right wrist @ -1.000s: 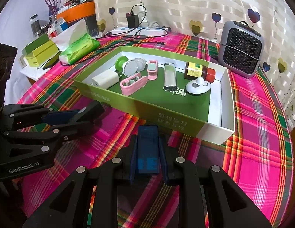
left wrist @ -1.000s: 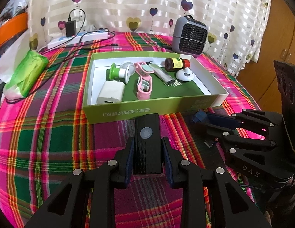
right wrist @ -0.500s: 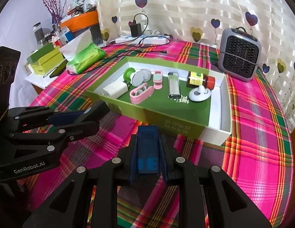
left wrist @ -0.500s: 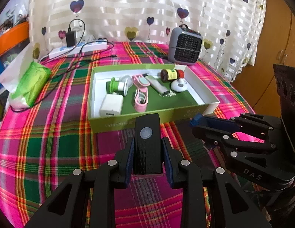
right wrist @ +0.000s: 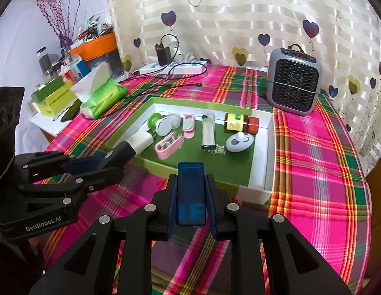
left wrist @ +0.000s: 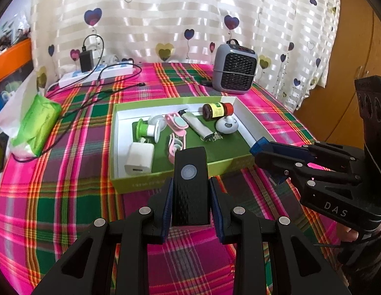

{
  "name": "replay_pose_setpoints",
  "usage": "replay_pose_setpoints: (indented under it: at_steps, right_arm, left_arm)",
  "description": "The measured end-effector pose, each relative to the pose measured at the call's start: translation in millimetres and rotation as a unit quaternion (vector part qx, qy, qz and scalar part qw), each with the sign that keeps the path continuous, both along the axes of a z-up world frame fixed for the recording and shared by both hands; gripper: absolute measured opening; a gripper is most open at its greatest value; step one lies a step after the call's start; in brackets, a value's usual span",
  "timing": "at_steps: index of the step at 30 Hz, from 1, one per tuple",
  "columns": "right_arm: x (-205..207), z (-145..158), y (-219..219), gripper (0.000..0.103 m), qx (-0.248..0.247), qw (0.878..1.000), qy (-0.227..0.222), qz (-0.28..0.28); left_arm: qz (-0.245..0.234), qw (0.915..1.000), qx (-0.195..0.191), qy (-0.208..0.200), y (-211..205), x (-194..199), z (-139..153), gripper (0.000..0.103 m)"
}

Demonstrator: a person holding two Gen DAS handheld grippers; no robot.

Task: Organize rigid objects
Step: 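Lower and open the left gripper to release the remote while the right releases the USB stick in the box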

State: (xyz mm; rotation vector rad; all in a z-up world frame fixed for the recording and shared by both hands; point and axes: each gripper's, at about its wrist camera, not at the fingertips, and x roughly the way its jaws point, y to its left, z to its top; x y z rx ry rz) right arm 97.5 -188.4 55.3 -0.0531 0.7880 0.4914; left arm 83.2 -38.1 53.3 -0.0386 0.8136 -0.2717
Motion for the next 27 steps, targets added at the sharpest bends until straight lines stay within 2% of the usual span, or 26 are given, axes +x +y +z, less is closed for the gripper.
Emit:
replay_pose_setpoints:
  at_steps: [12,27]
  right_arm:
    - [26.7,0.4,-12.9,0.023,0.006,0.999,0.010,-0.034]
    - [62.4,-13.5,-13.0,0.023,0.013,0.998,0.040,-0.043]
  left_arm:
    - [-0.009,0.9996,-0.026,0.006,-0.2,35.2,1.7,0.027]
    - [-0.016,0.9991,-0.024,0.031,-10.4,65.3,-12.9,0.027]
